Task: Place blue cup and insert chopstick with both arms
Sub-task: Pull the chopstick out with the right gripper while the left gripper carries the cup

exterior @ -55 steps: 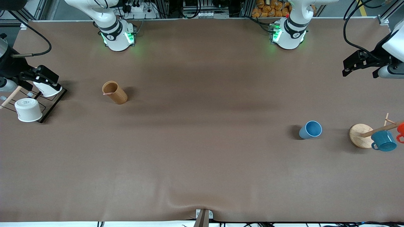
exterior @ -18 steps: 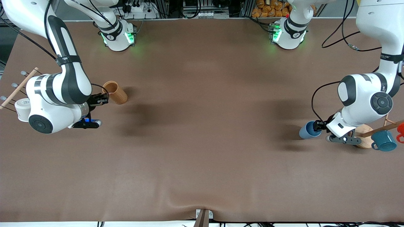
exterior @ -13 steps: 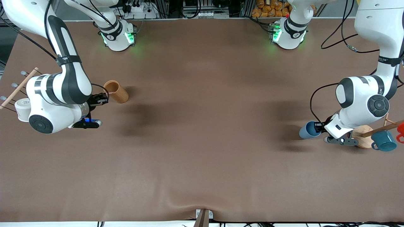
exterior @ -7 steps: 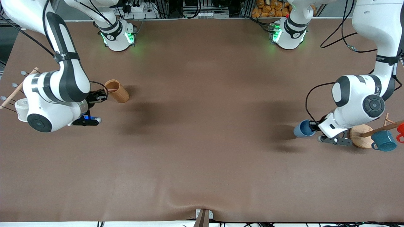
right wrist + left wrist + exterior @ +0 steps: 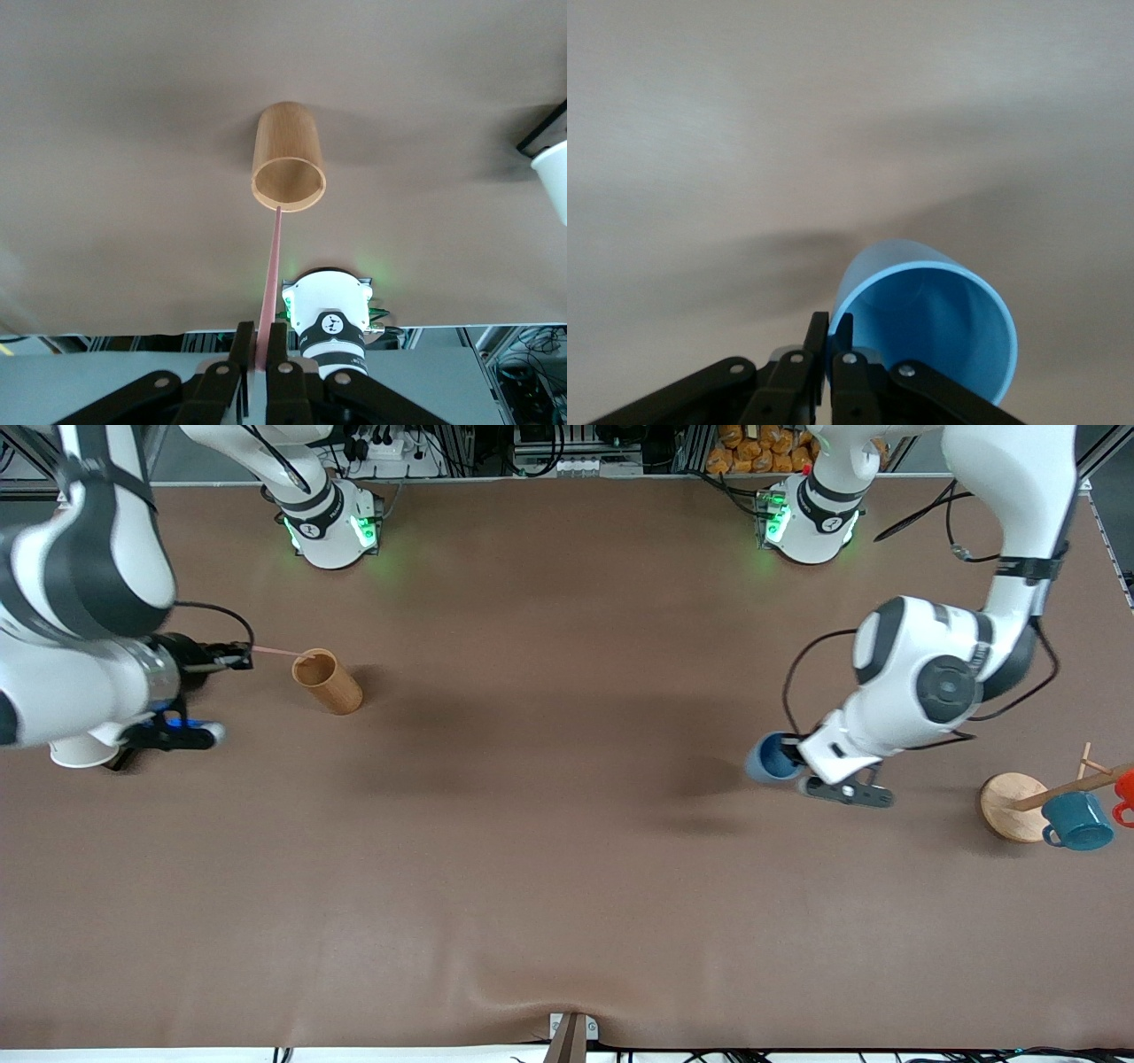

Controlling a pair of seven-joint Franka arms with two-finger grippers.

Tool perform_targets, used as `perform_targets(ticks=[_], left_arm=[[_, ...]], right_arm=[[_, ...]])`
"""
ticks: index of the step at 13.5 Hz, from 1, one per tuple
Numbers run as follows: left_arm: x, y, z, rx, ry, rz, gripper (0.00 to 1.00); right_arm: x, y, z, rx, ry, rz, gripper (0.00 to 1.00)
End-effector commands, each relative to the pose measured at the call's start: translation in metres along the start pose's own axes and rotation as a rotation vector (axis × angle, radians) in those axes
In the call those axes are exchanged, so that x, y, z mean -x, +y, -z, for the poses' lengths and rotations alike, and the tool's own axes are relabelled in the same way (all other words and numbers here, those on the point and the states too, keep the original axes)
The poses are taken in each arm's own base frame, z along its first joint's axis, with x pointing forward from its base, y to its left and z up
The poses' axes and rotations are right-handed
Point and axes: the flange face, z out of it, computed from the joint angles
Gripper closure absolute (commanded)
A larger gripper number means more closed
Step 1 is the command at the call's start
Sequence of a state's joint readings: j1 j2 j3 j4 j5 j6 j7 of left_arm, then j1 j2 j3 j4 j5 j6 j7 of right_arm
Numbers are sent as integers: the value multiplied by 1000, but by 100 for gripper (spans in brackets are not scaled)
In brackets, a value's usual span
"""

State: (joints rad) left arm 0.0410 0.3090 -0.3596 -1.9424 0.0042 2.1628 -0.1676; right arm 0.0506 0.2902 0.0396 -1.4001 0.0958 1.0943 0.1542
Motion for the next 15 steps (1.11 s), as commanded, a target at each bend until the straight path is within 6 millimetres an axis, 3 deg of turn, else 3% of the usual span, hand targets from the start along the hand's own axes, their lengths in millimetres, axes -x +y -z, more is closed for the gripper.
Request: perform_targets(ticks=[1, 4, 10, 13, 15], left_arm=[[16, 57, 3, 19, -3, 69, 100], [35, 121, -5, 21, -1, 125, 100], [71, 229, -39, 37, 62, 261, 100], [84, 260, -68, 40, 84, 306, 100], [87, 271, -87, 8, 109, 330, 100]], right_arm=[[12, 0, 31, -15, 59, -22, 100], [23, 0, 57, -33, 136, -19, 100], [14, -20, 64, -201, 171, -122, 100], [2, -24, 62, -314, 142, -183, 100], [-5, -28, 57, -356, 134, -217, 100]])
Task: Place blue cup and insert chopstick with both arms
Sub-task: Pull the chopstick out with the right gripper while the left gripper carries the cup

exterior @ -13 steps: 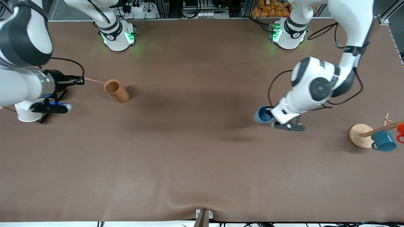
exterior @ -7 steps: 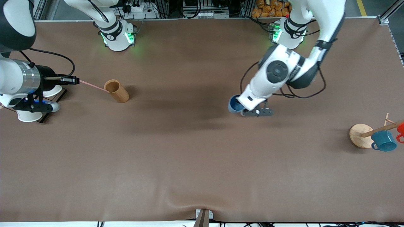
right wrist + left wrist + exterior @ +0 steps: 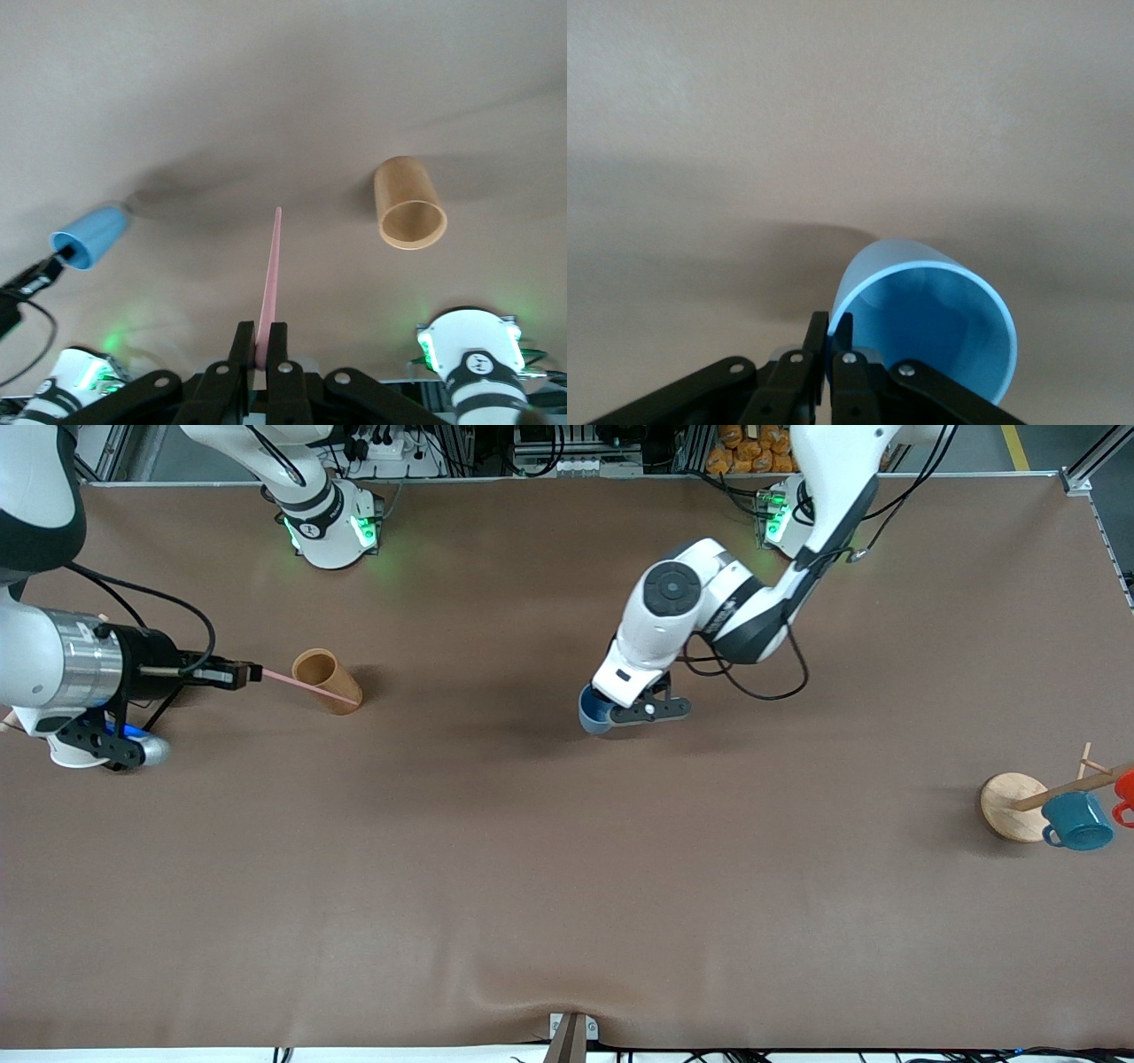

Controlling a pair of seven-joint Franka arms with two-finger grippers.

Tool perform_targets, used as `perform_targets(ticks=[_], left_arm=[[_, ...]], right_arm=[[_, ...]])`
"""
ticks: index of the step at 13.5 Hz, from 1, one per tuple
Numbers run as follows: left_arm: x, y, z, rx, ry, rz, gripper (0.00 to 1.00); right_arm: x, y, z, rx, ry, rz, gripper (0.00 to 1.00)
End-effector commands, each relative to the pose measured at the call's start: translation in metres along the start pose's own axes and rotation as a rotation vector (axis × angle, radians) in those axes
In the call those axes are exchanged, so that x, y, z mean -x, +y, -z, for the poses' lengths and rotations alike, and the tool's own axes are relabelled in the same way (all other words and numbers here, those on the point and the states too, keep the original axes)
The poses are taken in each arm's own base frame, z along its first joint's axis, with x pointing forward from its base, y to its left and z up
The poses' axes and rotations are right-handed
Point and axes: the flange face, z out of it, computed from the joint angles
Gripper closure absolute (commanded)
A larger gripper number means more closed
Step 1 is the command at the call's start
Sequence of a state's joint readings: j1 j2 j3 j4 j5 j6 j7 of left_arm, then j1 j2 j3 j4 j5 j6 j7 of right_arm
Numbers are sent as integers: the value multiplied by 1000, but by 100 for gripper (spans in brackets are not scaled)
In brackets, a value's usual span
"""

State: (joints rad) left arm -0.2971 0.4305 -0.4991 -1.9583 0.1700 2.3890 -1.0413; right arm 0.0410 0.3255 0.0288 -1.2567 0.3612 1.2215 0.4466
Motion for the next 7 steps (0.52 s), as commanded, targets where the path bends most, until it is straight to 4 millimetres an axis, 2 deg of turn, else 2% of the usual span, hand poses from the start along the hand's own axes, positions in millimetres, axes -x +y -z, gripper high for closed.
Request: perform_targets(ticks=[1, 2, 4, 7], left_arm=[[6, 11, -20, -15, 41, 37, 100], [8, 13, -25, -11, 50, 54, 100], [27, 26, -35, -4, 45, 62, 100], [27, 34, -37, 1, 62, 90, 100]], right_arm=[[-11, -3, -13, -78, -40, -75, 100], [-19, -1, -23, -121, -63, -110, 100], [-27, 0, -36, -193, -109, -152, 100], [-36, -6, -56, -237, -120, -221, 100]])
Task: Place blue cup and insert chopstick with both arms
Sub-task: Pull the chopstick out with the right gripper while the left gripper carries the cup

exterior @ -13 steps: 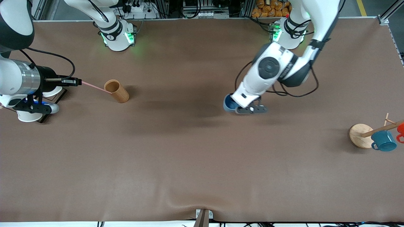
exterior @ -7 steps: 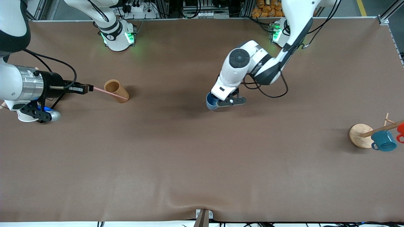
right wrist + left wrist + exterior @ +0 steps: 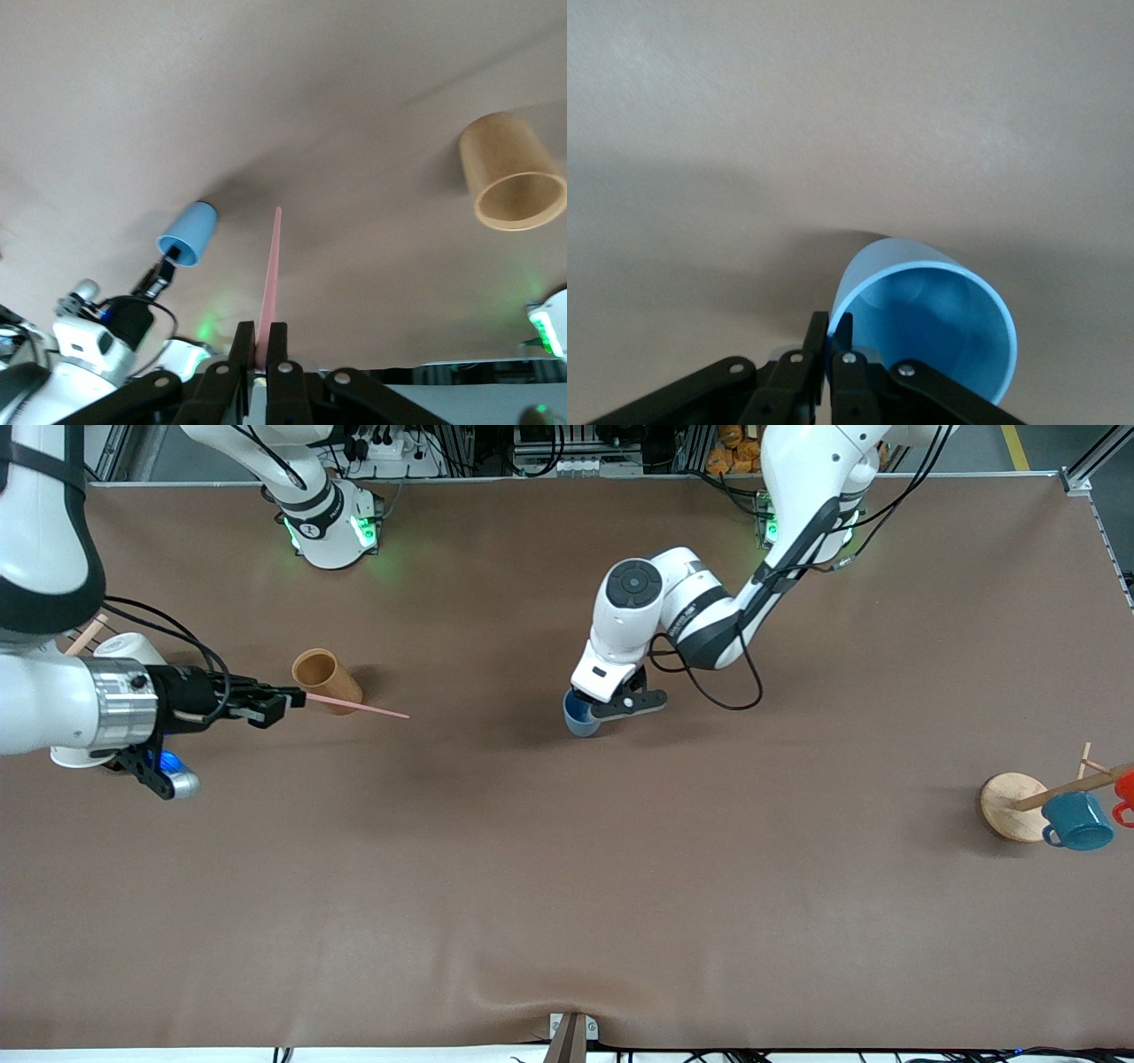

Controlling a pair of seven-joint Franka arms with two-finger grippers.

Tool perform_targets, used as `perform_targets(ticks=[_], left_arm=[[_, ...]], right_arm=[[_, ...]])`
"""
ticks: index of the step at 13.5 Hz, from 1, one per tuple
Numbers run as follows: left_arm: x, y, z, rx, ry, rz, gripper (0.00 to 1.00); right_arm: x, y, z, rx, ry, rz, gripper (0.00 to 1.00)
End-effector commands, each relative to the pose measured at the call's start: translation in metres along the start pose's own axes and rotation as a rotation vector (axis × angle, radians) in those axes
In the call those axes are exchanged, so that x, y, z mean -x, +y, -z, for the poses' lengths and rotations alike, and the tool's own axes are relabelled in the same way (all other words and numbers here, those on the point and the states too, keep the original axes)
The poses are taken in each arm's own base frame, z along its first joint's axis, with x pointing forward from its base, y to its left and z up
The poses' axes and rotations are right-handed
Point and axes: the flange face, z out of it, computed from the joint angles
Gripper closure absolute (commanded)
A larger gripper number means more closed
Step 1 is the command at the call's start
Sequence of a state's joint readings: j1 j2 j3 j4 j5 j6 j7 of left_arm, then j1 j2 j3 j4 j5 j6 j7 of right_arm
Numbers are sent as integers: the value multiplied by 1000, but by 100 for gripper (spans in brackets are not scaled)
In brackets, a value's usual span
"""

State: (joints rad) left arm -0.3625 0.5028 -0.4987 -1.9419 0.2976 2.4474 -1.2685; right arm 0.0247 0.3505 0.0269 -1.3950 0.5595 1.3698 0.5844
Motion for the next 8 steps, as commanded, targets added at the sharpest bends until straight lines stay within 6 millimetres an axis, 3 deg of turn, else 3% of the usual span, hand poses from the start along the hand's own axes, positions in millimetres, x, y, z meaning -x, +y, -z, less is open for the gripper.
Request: perform_targets(ticks=[1, 2, 3, 5, 8], left_arm=[[0, 9, -6, 8, 23, 10, 79], [-1, 11, -3, 13, 27, 8, 32], [-2, 12, -2, 15, 30, 7, 0], [-8, 14, 11, 24, 45, 17, 0], [-34, 19, 62, -2, 85, 51, 0]], right_arm=[[1, -6, -16, -52, -23, -73, 100], [3, -10, -21, -57, -31, -96, 100], [4, -11, -22, -59, -33, -107, 100], [7, -17, -28, -54, -39, -129, 100], [17, -36, -37, -70, -28, -183, 100]])
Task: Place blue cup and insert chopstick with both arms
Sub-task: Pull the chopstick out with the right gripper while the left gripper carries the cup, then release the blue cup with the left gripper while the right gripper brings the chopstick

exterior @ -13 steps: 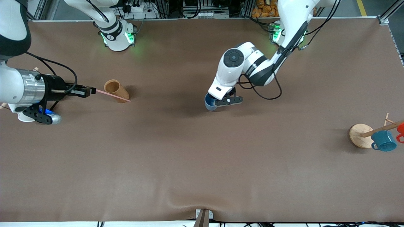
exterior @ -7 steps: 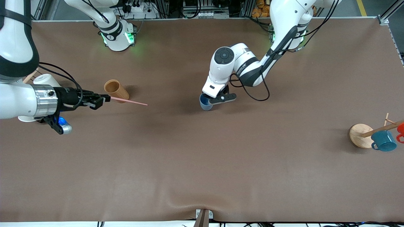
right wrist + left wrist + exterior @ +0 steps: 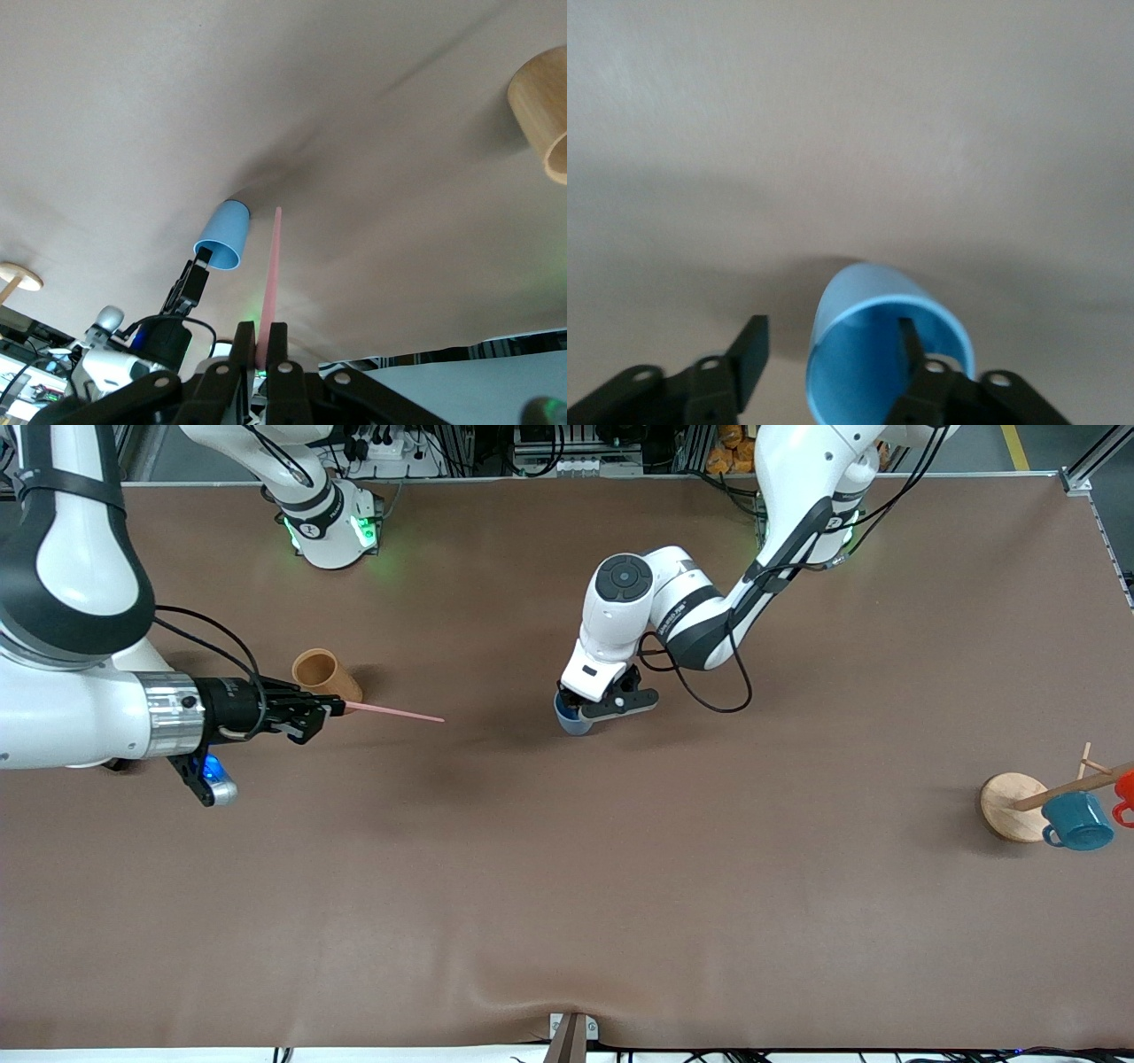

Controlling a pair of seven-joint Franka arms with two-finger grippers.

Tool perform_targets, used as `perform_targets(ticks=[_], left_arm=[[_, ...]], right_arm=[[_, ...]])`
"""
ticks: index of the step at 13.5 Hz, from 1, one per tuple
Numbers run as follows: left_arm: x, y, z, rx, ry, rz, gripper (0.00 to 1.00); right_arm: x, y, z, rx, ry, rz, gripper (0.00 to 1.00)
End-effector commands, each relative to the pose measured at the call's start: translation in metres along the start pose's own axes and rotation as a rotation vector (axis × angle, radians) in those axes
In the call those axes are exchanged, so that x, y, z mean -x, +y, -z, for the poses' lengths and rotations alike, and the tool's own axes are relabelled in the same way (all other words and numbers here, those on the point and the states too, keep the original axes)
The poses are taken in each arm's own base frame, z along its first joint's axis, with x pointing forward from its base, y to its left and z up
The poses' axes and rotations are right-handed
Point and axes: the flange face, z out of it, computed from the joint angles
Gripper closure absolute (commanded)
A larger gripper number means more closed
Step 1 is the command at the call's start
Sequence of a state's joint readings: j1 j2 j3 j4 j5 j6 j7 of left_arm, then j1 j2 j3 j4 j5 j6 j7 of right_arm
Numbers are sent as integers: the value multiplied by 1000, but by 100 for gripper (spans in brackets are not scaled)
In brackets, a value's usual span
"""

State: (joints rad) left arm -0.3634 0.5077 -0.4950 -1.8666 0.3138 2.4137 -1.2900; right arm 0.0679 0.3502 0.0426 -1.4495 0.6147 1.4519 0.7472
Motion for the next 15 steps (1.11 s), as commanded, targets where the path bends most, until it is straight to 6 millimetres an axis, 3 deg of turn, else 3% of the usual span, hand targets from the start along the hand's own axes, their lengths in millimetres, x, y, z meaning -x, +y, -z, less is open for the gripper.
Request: perform_targets(ticks=[1, 5, 7, 10, 11, 15], left_arm=[[-25, 9, 56, -48, 60, 33, 0], [-67, 0, 122, -114, 87, 69, 0], [-86, -14, 148, -112, 98, 55, 0], [-130, -54, 196, -40, 63, 61, 0], [-145, -70, 207, -27, 60, 63, 0], [-192, -134, 237, -48, 18, 18, 0]], right_arm=[[17, -15, -8, -57, -16, -80, 100], [32, -37, -36, -83, -11, -159, 100], [42, -48, -64, -84, -9, -192, 100], [67, -70, -115, -90, -8, -245, 100], [71, -72, -123, -85, -11, -255, 100], [86, -74, -174, -53, -20, -259, 100]])
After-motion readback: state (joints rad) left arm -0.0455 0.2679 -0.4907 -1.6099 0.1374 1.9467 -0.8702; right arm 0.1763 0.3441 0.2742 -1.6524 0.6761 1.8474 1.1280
